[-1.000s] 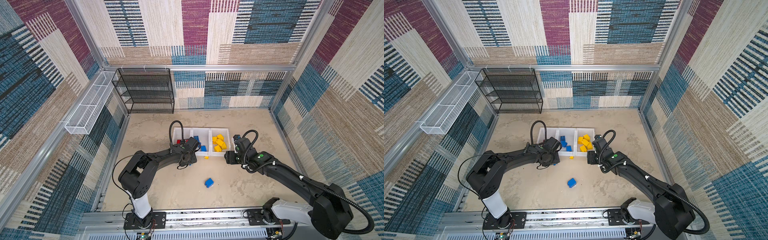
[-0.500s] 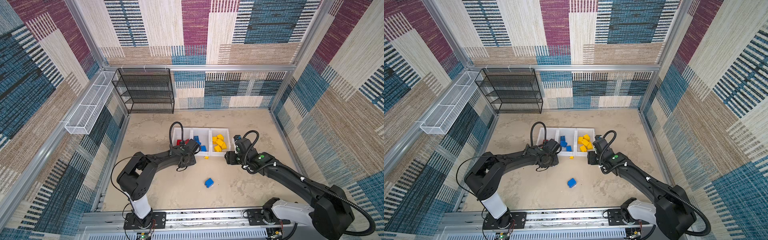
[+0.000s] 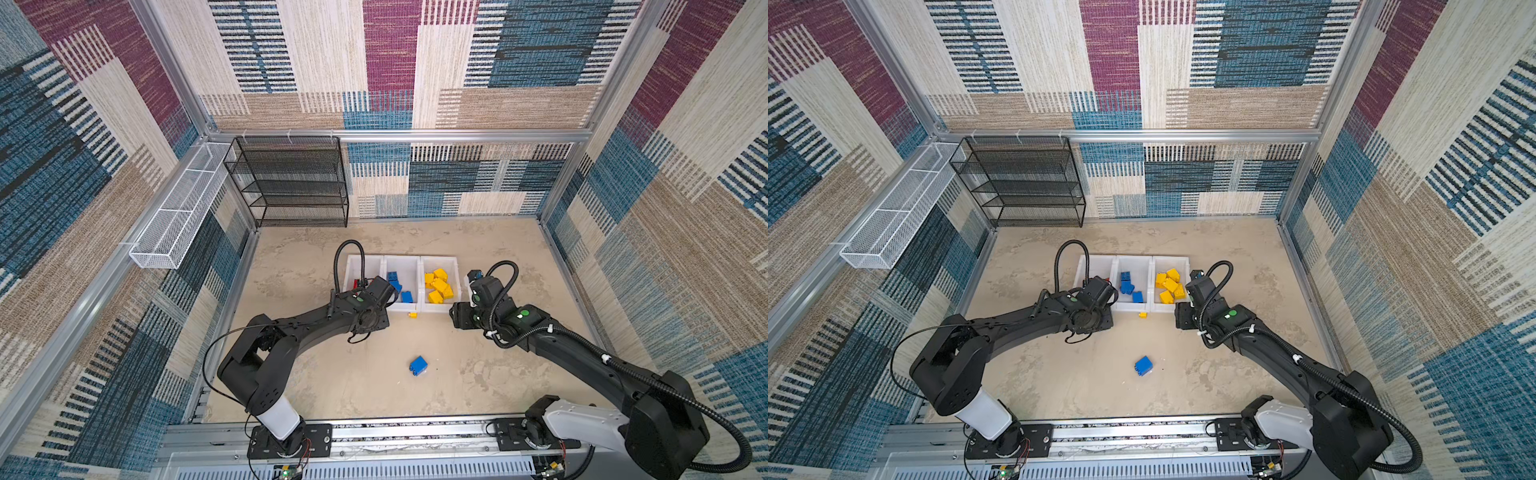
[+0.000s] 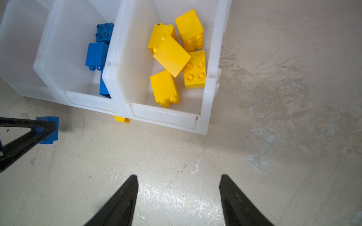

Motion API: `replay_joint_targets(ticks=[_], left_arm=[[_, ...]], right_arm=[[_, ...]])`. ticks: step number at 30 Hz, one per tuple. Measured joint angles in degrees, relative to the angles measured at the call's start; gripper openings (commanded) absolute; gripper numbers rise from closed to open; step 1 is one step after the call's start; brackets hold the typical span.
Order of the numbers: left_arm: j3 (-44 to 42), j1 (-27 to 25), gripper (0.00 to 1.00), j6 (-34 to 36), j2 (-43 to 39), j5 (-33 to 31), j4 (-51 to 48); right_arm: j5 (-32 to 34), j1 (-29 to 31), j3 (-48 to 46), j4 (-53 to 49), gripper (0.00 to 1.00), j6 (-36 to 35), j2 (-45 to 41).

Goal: Sort the legos into containers by color
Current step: 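Lift the blue brick with the left gripper into the middle compartment, release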

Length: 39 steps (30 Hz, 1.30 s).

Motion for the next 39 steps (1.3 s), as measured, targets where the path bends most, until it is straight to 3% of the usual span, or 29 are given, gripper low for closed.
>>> replay_joint_targets(ticks=[8,18,24,32,39], left_arm=[[10.5,0.0,0.31,7.0,-0.3,0.0,-2.1],[34.7,0.8,0.33,16.4,19.1,0.1,-5.7],[44.1,1.6,0.52,19.1,27.0,1.0,-8.9],[39.0,2.4,0.58,19.6,21.4,1.6,-8.2],[17.8,3.9,0.6,19.1,3.1,1.4,-4.2]], right_arm=[[0.0,0.0,0.0,0.0,0.68,0.0,-0.7],[0.0,0.0,0.2,-1.4,0.67,0.3,-2.9],[0.0,0.0,-1.7,-3.6,0.66,0.9,-6.1],[-2.5,1.4,-2.6,-3.6,0.64,1.9,-4.9],[-2.1,7.8,0.1,-1.0,0.63,3.6,2.2]])
